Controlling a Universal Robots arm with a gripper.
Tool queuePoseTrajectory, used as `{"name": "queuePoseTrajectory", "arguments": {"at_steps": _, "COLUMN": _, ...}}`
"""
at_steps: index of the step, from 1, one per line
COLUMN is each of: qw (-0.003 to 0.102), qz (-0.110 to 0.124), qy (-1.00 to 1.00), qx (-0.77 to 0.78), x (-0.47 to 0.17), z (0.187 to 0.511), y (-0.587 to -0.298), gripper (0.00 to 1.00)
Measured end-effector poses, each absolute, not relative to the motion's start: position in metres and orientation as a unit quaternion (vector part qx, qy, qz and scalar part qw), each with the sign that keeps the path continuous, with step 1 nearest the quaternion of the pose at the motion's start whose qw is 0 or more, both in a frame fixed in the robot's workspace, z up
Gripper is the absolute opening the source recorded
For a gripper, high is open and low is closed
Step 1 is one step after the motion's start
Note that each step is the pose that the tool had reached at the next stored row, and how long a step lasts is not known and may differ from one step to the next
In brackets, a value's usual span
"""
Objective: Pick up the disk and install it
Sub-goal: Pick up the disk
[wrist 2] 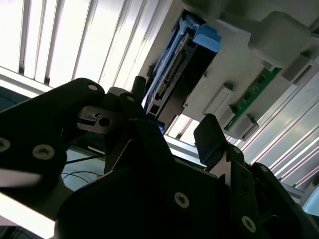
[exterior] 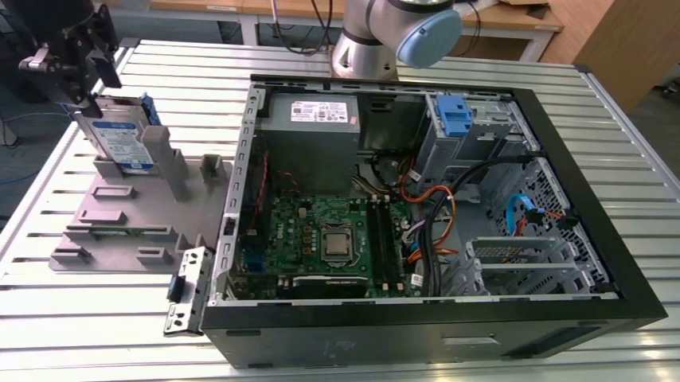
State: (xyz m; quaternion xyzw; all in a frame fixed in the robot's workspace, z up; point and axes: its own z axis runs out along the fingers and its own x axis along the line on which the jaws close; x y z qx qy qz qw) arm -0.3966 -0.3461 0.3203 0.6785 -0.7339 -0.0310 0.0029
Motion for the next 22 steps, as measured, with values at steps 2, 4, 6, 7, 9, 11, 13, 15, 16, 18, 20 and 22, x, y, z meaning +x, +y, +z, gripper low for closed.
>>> {"name": "queuePoseTrajectory", "arguments": {"at_steps": 2, "qw": 0.003, "qz": -0.031, "qy": -0.729, "qx": 0.684, "x": -0.3968, "z": 0.3187, "y": -0.3462, "gripper": 0.66}}
{"name": "queuePoseTrajectory", "arguments": {"at_steps": 4, "qw": 0.003, "qz": -0.031, "qy": -0.725, "qx": 0.688, "x": -0.3968, "z": 0.3183, "y": -0.3461, "gripper": 0.66}}
{"name": "queuePoseTrajectory", "arguments": {"at_steps": 6, "qw": 0.003, "qz": -0.031, "qy": -0.725, "qx": 0.688, "x": -0.3968, "z": 0.3181, "y": -0.3461, "gripper": 0.66}}
{"name": "queuePoseTrajectory", "arguments": {"at_steps": 7, "qw": 0.003, "qz": -0.031, "qy": -0.725, "qx": 0.688, "x": -0.3968, "z": 0.3181, "y": -0.3461, "gripper": 0.66}}
{"name": "queuePoseTrajectory", "arguments": {"at_steps": 9, "qw": 0.003, "qz": -0.031, "qy": -0.725, "qx": 0.688, "x": -0.3968, "z": 0.318, "y": -0.3461, "gripper": 0.66}}
{"name": "queuePoseTrajectory", "arguments": {"at_steps": 11, "qw": 0.003, "qz": -0.031, "qy": -0.725, "qx": 0.688, "x": -0.3968, "z": 0.3175, "y": -0.3461, "gripper": 0.66}}
{"name": "queuePoseTrajectory", "arguments": {"at_steps": 13, "qw": 0.003, "qz": -0.031, "qy": -0.725, "qx": 0.688, "x": -0.3969, "z": 0.3171, "y": -0.3461, "gripper": 0.66}}
{"name": "queuePoseTrajectory", "arguments": {"at_steps": 15, "qw": 0.003, "qz": -0.031, "qy": -0.725, "qx": 0.688, "x": -0.3969, "z": 0.3164, "y": -0.3462, "gripper": 0.66}}
{"name": "queuePoseTrajectory", "arguments": {"at_steps": 16, "qw": 0.003, "qz": -0.031, "qy": -0.725, "qx": 0.688, "x": -0.3969, "z": 0.3159, "y": -0.3461, "gripper": 0.66}}
{"name": "queuePoseTrajectory", "arguments": {"at_steps": 18, "qw": 0.003, "qz": -0.031, "qy": -0.725, "qx": 0.688, "x": -0.3969, "z": 0.3151, "y": -0.3461, "gripper": 0.66}}
{"name": "queuePoseTrajectory", "arguments": {"at_steps": 20, "qw": 0.003, "qz": -0.031, "qy": -0.725, "qx": 0.688, "x": -0.3969, "z": 0.3142, "y": -0.3461, "gripper": 0.66}}
{"name": "queuePoseTrajectory", "arguments": {"at_steps": 22, "qw": 0.003, "qz": -0.031, "qy": -0.725, "qx": 0.688, "x": -0.3969, "z": 0.3136, "y": -0.3461, "gripper": 0.66}}
